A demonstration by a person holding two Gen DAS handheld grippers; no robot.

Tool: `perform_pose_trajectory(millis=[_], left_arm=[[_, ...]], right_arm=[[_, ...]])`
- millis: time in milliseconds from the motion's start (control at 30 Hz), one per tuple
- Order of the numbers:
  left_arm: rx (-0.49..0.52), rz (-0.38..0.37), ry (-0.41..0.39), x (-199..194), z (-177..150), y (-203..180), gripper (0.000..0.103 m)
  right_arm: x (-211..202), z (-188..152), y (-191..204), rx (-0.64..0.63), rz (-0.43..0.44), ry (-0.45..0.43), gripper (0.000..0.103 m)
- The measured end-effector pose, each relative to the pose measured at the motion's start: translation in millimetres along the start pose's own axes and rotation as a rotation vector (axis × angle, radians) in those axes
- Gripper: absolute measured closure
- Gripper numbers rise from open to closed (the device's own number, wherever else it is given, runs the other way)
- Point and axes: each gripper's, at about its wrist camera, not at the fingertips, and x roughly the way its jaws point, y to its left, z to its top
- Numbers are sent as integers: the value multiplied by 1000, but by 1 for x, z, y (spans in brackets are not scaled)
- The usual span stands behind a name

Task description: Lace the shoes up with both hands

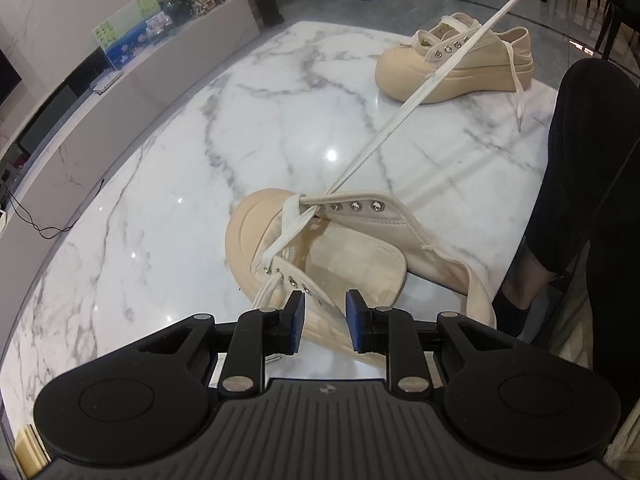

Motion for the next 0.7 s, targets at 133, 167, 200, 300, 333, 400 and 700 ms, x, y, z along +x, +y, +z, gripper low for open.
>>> perform_pose_trajectory(millis=[133,167,200,300,333,400,700], left_arm=[[-1,-3,1,-1,0,1,81],[1,-4,0,-1,0,1,81],[2,-4,-2,-1,0,1,81],[6,-7,-10,-2,-1,1,81],[7,-9,-12,-2,-1,1,81],[9,-14,-18,-3,-1,1,81],[68,-46,-52,-5,-4,1,81]], right_arm=[[2,4,2,-7,-10,0,102],[2,6,3,-11,-8,-4,102],[2,9,6,-17,6,-12,102],[2,20,15,-45,74,-40,102],[3,24,18,-55,103,-48,102],[6,34,27,-79,156,-64,102],[28,93,89,-280,353,-136,102]])
